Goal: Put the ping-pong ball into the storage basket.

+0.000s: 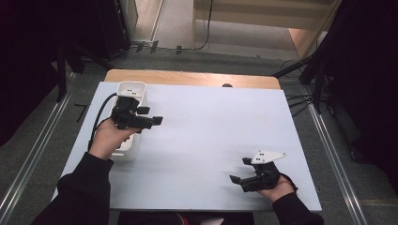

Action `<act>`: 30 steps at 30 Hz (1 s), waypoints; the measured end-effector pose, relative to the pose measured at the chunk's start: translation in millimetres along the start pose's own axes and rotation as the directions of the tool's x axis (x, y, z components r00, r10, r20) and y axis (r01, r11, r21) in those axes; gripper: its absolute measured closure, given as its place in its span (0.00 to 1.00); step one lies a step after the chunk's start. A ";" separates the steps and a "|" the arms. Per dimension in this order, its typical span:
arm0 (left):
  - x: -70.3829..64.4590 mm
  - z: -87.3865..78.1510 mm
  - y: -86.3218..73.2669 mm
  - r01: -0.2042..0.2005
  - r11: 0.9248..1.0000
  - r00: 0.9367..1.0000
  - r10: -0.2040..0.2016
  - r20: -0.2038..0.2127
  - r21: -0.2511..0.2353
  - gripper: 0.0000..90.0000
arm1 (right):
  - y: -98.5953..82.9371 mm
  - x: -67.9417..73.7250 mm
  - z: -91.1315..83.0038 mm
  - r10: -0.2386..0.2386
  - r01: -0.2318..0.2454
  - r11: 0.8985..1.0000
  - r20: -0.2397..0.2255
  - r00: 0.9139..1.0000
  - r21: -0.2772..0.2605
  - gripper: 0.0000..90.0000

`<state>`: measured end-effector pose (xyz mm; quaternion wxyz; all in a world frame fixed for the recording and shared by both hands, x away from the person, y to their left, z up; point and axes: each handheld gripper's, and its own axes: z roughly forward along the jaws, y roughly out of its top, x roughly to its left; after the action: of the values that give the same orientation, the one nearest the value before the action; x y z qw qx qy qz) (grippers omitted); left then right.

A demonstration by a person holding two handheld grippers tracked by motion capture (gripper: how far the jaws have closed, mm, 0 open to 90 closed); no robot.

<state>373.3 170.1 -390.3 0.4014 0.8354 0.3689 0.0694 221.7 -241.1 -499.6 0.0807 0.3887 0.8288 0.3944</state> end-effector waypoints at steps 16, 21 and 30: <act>-10.4 11.3 -3.0 -0.015 0.999 1.000 0.015 0.026 0.036 0.31 | 0.1 0.0 0.0 -0.002 0.002 1.000 0.001 1.000 0.002 0.15; -13.9 14.7 -4.4 -0.028 0.998 0.999 0.026 0.032 0.051 0.31 | 0.1 -0.2 -0.1 -0.001 0.001 1.000 -0.001 1.000 0.002 0.15; -21.5 17.2 -7.5 -0.039 0.998 0.998 0.037 0.045 0.039 0.31 | 0.1 -0.3 -0.4 0.005 -0.005 1.000 0.004 1.000 0.001 0.15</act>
<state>360.7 148.0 -403.4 0.3915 0.8514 0.3452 0.0512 221.7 -241.5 -499.3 0.0810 0.3918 0.8277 0.3935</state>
